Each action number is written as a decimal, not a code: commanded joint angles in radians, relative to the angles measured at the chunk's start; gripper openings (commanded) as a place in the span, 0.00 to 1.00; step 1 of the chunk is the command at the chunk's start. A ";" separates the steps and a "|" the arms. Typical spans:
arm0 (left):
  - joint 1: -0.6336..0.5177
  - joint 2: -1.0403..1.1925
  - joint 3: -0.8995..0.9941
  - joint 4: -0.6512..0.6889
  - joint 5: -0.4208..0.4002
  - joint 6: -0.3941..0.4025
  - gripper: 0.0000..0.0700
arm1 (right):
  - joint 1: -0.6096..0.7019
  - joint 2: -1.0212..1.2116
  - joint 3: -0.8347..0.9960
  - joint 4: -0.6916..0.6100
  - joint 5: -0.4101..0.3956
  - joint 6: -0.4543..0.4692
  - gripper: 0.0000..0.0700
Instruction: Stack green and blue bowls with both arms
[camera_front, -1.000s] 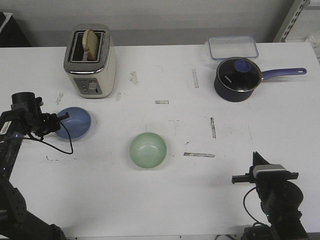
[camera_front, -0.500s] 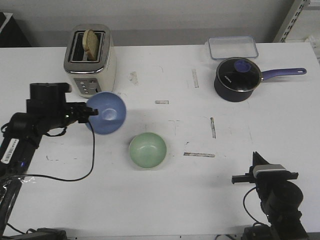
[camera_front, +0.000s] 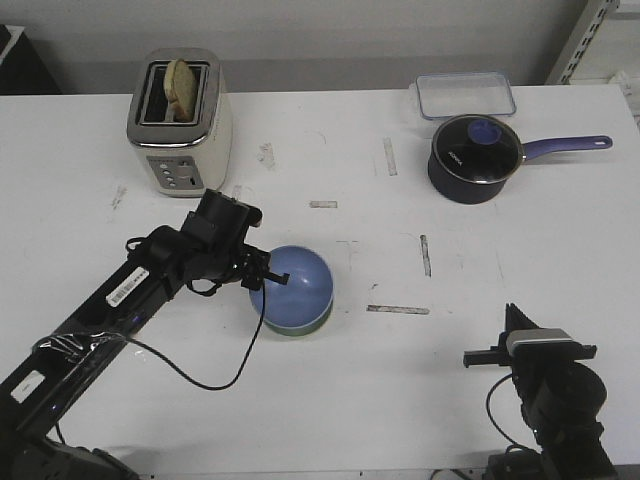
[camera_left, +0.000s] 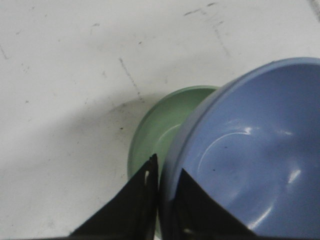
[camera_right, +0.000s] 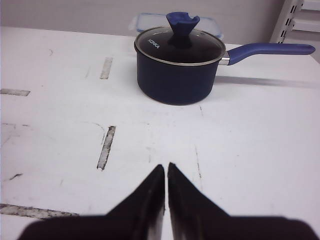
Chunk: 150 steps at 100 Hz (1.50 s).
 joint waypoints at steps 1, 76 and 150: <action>-0.005 0.031 0.014 -0.005 -0.005 0.005 0.00 | 0.003 0.006 0.001 0.009 -0.001 0.014 0.00; -0.012 0.074 0.018 -0.020 -0.004 0.002 0.79 | 0.003 0.006 0.001 0.010 -0.001 0.014 0.00; 0.256 -0.340 0.024 0.008 -0.140 0.209 0.00 | 0.003 0.006 0.001 0.009 0.000 0.014 0.00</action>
